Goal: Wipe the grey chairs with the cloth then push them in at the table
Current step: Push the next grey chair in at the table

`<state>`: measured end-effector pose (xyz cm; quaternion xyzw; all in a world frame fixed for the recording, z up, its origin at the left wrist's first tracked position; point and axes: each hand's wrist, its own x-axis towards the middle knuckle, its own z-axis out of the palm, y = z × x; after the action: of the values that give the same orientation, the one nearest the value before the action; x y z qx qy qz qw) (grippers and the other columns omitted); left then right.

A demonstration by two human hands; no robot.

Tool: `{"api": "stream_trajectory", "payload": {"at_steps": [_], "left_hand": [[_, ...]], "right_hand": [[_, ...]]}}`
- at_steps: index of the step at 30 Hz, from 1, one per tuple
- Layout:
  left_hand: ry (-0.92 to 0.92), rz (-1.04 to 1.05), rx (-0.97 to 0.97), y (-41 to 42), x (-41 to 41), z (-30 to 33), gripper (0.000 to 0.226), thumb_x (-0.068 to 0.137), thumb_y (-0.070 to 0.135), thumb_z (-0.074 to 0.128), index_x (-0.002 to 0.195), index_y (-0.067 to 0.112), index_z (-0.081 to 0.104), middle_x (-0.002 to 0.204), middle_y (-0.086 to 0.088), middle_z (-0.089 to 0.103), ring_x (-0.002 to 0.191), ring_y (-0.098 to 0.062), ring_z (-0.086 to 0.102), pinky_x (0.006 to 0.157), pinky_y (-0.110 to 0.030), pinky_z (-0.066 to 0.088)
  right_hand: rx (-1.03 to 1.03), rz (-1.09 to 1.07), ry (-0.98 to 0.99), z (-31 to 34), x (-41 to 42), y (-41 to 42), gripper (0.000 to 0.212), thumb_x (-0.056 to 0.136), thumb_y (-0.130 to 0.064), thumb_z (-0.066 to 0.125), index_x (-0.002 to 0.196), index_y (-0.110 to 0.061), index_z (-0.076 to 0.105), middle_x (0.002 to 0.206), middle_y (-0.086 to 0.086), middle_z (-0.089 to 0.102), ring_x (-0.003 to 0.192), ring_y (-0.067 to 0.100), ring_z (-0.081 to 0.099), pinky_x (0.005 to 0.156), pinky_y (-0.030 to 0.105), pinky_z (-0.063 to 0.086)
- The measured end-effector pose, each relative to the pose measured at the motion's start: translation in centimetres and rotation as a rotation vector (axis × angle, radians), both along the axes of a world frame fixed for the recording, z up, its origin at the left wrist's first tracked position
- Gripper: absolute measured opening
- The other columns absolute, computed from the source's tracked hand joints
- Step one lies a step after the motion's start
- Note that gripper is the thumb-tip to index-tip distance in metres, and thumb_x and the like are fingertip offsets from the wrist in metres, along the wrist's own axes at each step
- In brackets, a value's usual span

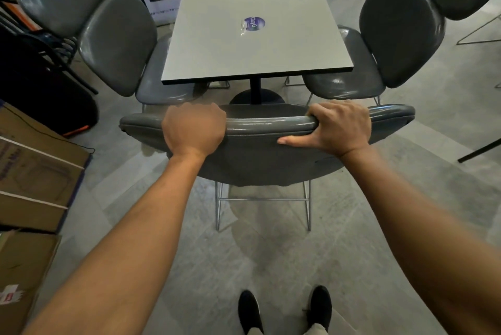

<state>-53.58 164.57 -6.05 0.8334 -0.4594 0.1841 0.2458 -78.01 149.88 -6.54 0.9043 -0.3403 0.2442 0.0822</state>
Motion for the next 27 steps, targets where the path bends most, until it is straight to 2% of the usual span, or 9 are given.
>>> {"api": "stream_trajectory", "payload": {"at_steps": [4, 8, 13, 18, 22, 27], "left_hand": [[0.035, 0.031, 0.057, 1.5, -0.5, -0.2, 0.049, 0.098, 0.031, 0.043, 0.059, 0.009, 0.064, 0.057, -0.012, 0.059, 0.056, -0.031, 0.05, 0.073, -0.044, 0.046], [0.096, 0.05, 0.123, 2.1, -1.3, 0.2, 0.05, 0.099, 0.033, 0.04, 0.062, 0.011, 0.064, 0.06, -0.004, 0.055, 0.062, -0.022, 0.046, 0.081, -0.043, 0.042], [0.125, 0.048, 0.116, 1.0, -1.8, 0.8, 0.047, 0.099, 0.029, 0.044, 0.059, 0.011, 0.06, 0.058, -0.003, 0.051, 0.062, -0.024, 0.047, 0.082, -0.044, 0.042], [0.119, 0.048, 0.122, 0.8, -1.7, 0.5, 0.045, 0.099, 0.03, 0.043, 0.058, 0.014, 0.055, 0.058, -0.001, 0.049, 0.063, -0.025, 0.049, 0.082, -0.043, 0.041], [0.094, -0.018, 0.22, 1.9, -0.8, 0.4, 0.049, 0.103, 0.037, 0.039, 0.065, 0.014, 0.061, 0.065, -0.002, 0.057, 0.07, -0.026, 0.052, 0.087, -0.045, 0.041], [0.065, -0.038, 0.244, 2.4, -0.2, 0.2, 0.052, 0.106, 0.04, 0.036, 0.07, 0.015, 0.063, 0.073, -0.003, 0.065, 0.074, -0.027, 0.058, 0.087, -0.047, 0.045]], "right_hand": [[0.011, 0.015, 0.013, -0.3, -0.1, 1.2, 0.083, 0.067, -0.102, 0.039, 0.065, -0.021, 0.059, 0.062, -0.004, 0.06, 0.056, 0.016, 0.055, 0.054, 0.026, 0.035], [0.01, 0.03, 0.03, 0.3, -0.5, 1.5, 0.08, 0.067, -0.101, 0.042, 0.063, -0.023, 0.057, 0.059, -0.005, 0.059, 0.054, 0.015, 0.056, 0.054, 0.024, 0.031], [0.019, 0.021, 0.023, 1.0, -0.5, 0.4, 0.078, 0.065, -0.102, 0.041, 0.06, -0.025, 0.047, 0.056, -0.007, 0.054, 0.052, 0.013, 0.049, 0.054, 0.023, 0.021], [0.004, -0.001, -0.008, 0.7, -0.4, 0.2, 0.078, 0.064, -0.103, 0.041, 0.061, -0.025, 0.049, 0.057, -0.009, 0.05, 0.053, 0.012, 0.046, 0.055, 0.023, 0.022], [0.018, 0.002, 0.003, 0.5, -0.3, 1.1, 0.078, 0.064, -0.103, 0.041, 0.061, -0.026, 0.046, 0.057, -0.008, 0.051, 0.051, 0.014, 0.048, 0.055, 0.025, 0.023], [0.019, -0.004, 0.045, 0.5, -0.2, 1.3, 0.08, 0.065, -0.103, 0.039, 0.062, -0.024, 0.052, 0.059, -0.007, 0.058, 0.053, 0.014, 0.053, 0.056, 0.025, 0.024]]}}
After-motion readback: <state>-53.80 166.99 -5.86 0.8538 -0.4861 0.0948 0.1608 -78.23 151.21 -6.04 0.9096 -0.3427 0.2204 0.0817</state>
